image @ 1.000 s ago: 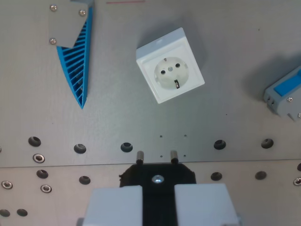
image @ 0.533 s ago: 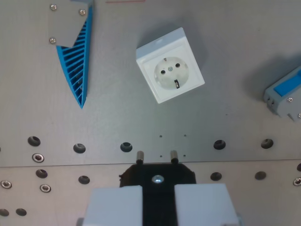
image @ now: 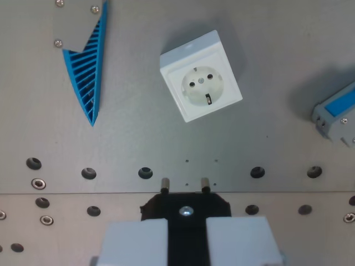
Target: Move above the white socket
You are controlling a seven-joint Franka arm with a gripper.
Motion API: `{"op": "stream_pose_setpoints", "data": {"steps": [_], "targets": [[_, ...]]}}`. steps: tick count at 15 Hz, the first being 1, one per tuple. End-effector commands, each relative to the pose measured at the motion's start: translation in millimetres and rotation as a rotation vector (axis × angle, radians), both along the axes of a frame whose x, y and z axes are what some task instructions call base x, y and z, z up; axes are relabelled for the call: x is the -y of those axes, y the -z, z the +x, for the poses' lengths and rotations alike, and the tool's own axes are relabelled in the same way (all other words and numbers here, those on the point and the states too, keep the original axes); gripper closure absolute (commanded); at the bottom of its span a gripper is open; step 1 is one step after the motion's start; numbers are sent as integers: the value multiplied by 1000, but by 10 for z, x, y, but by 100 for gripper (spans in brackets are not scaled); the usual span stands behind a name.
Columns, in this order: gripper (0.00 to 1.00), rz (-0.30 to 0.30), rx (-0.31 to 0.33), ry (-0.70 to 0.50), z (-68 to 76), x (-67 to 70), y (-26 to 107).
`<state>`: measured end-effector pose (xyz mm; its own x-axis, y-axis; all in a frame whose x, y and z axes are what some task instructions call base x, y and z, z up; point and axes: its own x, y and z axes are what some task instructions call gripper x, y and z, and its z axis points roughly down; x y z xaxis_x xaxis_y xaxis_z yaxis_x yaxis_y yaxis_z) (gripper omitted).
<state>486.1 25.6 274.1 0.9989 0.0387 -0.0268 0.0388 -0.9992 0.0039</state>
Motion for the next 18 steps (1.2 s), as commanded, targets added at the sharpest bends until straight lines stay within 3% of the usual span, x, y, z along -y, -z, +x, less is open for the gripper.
{"op": "stream_pose_setpoints", "data": {"steps": [1, 18], "targets": [[100, 10, 62, -77, -18, 40, 118], [100, 7, 73, -256, -74, 151, 735]]}}
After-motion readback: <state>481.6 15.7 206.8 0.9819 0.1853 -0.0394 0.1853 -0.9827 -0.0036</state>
